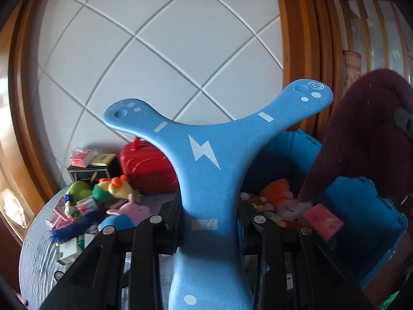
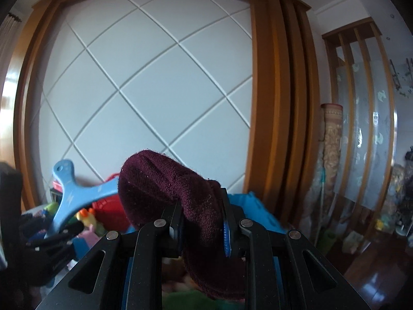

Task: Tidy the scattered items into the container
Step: 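Carry the blue toy with left gripper while right carries beanie over the crate, then open left gripper dropping the blue toy while right releases beanie into crate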

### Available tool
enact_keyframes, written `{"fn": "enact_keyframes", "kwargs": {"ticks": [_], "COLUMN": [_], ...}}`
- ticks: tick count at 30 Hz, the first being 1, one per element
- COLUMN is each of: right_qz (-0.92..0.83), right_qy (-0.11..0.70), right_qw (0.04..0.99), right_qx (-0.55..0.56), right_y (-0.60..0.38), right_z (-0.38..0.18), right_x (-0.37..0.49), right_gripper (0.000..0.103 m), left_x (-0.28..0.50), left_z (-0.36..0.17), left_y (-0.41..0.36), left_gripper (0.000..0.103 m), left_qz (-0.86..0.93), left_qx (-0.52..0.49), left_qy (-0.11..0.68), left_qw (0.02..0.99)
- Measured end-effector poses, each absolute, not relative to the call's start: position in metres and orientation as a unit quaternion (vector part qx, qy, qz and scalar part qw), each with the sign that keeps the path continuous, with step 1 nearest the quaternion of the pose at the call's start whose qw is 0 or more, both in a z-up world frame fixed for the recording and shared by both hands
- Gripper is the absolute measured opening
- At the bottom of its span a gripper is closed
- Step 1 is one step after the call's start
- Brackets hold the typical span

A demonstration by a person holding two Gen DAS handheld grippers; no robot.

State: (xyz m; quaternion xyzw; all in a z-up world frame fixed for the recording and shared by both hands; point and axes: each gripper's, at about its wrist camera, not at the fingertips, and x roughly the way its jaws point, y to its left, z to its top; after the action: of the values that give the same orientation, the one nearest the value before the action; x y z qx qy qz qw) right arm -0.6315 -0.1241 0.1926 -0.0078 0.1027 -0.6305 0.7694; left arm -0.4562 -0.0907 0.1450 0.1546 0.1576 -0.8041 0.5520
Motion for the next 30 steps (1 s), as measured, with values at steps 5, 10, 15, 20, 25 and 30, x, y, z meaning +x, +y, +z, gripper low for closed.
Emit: {"fn": "enact_keyframes", "kwargs": {"ticks": [5, 10, 15, 20, 25, 30], "right_qz": [-0.611, -0.585, -0.575, -0.558, -0.527, -0.53], "right_qy": [0.153, 0.195, 0.225, 0.25, 0.254, 0.232], "right_qw": [0.776, 0.784, 0.778, 0.778, 0.799, 0.804], "right_qx": [0.033, 0.074, 0.117, 0.146, 0.143, 0.14], "right_y": [-0.167, -0.191, -0.213, -0.225, -0.222, -0.211], "right_z": [0.159, 0.125, 0.097, 0.076, 0.075, 0.084], "right_x": [-0.688, -0.721, -0.743, -0.758, -0.77, -0.786], "right_gripper": [0.021, 0.021, 0.021, 0.029, 0.045, 0.097], "left_x": [-0.552, -0.596, -0.594, -0.585, -0.576, -0.566], "left_z": [0.121, 0.088, 0.074, 0.075, 0.08, 0.082], "left_y": [-0.101, -0.107, -0.104, -0.09, -0.07, -0.043], "left_gripper": [0.031, 0.031, 0.063, 0.076, 0.076, 0.076], "left_qz": [-0.793, -0.772, -0.765, -0.771, -0.778, -0.784], "left_qx": [0.247, 0.324, 0.344, 0.33, 0.316, 0.299], "left_qy": [0.193, 0.235, 0.242, 0.235, 0.233, 0.23], "left_qw": [0.523, 0.493, 0.489, 0.492, 0.49, 0.492]}}
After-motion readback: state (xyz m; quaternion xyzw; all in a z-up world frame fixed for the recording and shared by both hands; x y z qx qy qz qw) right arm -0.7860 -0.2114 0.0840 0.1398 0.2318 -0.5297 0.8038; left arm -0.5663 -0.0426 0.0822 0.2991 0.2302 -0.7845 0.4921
